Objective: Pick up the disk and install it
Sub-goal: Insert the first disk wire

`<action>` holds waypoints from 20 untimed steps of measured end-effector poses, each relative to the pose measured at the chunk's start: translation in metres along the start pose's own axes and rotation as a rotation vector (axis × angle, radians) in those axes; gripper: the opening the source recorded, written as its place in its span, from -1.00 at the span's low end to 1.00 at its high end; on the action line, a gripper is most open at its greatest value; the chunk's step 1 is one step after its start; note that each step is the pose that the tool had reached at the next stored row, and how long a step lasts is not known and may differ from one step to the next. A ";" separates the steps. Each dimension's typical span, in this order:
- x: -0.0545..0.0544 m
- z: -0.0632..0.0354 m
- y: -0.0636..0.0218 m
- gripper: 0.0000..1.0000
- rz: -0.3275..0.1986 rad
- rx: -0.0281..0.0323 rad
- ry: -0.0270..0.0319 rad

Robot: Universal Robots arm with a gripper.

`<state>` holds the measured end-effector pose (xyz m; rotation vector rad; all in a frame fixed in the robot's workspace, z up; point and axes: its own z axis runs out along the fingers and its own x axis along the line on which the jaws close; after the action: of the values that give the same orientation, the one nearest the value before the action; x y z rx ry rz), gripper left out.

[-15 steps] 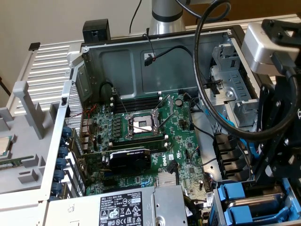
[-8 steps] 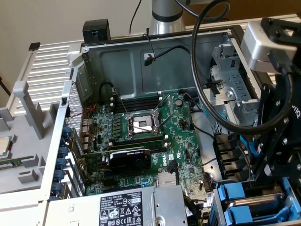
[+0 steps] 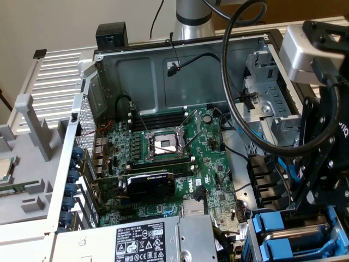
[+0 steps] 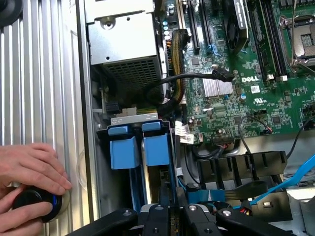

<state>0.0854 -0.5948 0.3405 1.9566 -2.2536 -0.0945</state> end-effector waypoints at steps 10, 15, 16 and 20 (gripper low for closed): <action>0.000 0.0003 0.0012 -0.66 0.000 0.0075 -0.0005; 0.000 0.0004 0.0014 -0.66 -0.001 0.0110 0.0002; 0.000 0.0004 0.0015 -0.66 -0.001 0.0113 0.0002; 0.000 0.0004 0.0019 -0.66 -0.002 0.0122 0.0010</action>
<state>0.0834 -0.5949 0.3404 1.9644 -2.2570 -0.0802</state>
